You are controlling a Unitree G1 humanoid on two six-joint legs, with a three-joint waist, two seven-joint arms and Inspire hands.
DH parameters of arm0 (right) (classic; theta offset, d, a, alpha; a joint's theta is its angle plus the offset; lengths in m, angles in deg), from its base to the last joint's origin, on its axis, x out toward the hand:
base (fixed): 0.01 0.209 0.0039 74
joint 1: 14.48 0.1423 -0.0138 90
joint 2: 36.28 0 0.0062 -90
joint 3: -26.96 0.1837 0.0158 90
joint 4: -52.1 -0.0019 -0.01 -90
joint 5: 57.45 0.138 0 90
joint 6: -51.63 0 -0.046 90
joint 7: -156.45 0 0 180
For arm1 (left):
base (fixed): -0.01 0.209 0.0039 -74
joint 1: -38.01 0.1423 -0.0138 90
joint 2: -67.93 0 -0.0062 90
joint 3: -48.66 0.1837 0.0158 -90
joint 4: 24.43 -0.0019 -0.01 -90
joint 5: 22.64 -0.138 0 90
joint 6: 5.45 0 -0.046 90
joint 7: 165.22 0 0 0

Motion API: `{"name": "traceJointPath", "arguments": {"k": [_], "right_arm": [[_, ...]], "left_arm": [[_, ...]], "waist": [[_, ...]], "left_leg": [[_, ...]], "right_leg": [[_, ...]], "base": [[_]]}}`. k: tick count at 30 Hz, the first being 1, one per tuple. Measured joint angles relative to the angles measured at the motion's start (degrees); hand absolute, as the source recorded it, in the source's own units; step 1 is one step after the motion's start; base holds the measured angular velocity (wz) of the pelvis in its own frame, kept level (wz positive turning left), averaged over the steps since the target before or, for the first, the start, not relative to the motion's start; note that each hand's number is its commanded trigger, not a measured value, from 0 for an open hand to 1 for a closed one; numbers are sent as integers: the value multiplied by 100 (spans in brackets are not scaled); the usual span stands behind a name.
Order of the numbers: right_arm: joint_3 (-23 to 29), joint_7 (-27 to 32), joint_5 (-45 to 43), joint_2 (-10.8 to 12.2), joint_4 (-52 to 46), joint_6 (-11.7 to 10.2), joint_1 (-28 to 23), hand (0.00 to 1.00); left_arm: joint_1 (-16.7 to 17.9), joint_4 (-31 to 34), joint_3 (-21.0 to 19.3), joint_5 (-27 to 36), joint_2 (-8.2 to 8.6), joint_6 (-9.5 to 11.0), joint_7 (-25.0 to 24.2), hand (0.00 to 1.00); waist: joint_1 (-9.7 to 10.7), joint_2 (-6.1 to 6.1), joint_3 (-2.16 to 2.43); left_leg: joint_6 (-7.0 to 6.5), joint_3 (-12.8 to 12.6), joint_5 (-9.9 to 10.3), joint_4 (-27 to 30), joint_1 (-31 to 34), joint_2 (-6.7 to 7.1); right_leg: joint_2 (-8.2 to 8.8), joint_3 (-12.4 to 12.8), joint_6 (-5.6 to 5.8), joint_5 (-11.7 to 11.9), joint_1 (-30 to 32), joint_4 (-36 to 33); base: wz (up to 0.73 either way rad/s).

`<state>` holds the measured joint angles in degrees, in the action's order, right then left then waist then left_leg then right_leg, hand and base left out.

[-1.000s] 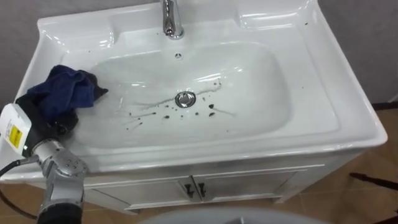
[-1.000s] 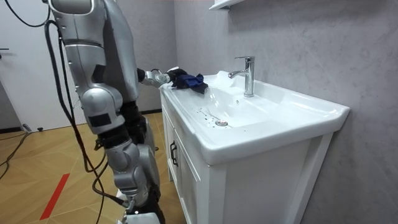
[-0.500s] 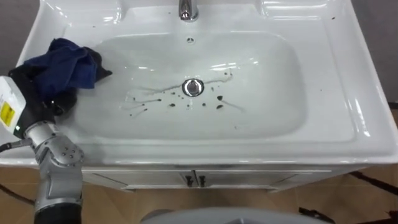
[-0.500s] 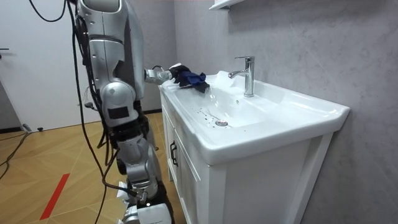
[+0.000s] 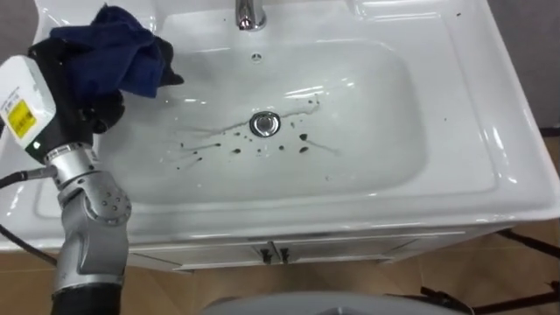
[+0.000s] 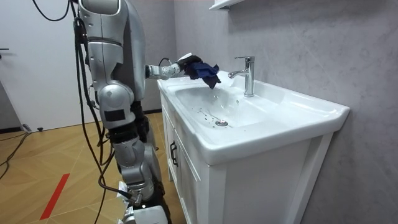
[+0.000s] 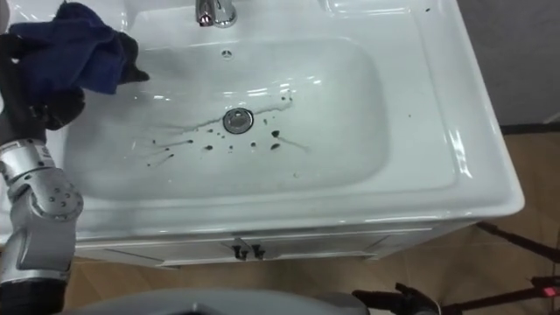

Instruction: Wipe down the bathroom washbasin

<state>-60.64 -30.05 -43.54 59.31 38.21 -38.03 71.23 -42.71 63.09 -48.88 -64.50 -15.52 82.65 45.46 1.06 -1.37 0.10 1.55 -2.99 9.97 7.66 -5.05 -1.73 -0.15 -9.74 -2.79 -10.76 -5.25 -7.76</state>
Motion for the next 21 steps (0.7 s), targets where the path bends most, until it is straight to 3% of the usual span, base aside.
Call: {"name": "traceJointPath", "arguments": {"k": [7, 15, 21], "right_arm": [[0, 0, -10, 42, -19, -4, -5, 0], [1, -2, -1, 37, -114, 6, -91, 0], [8, -14, 2, 34, -127, 31, -92, 0]], "left_arm": [[161, -335, 349, -167, 0, -10, -298, 100], [164, -454, 341, -797, -1, -95, -499, 100], [167, -1430, 371, -1219, 1, -294, -545, 100]], "waist": [[24, 42, -28], [22, 32, -19], [74, 24, -13]], "left_leg": [[0, 0, 0, 5, -36, 2], [0, -28, 0, 10, -84, 5], [0, -176, 0, 8, -145, -2]], "right_leg": [[1, -20, 13, 8, -42, -1], [-3, 42, 23, 11, -36, -3], [-10, 173, 23, 12, -59, 4]], "base": [[0], [-1], [-12]]}}
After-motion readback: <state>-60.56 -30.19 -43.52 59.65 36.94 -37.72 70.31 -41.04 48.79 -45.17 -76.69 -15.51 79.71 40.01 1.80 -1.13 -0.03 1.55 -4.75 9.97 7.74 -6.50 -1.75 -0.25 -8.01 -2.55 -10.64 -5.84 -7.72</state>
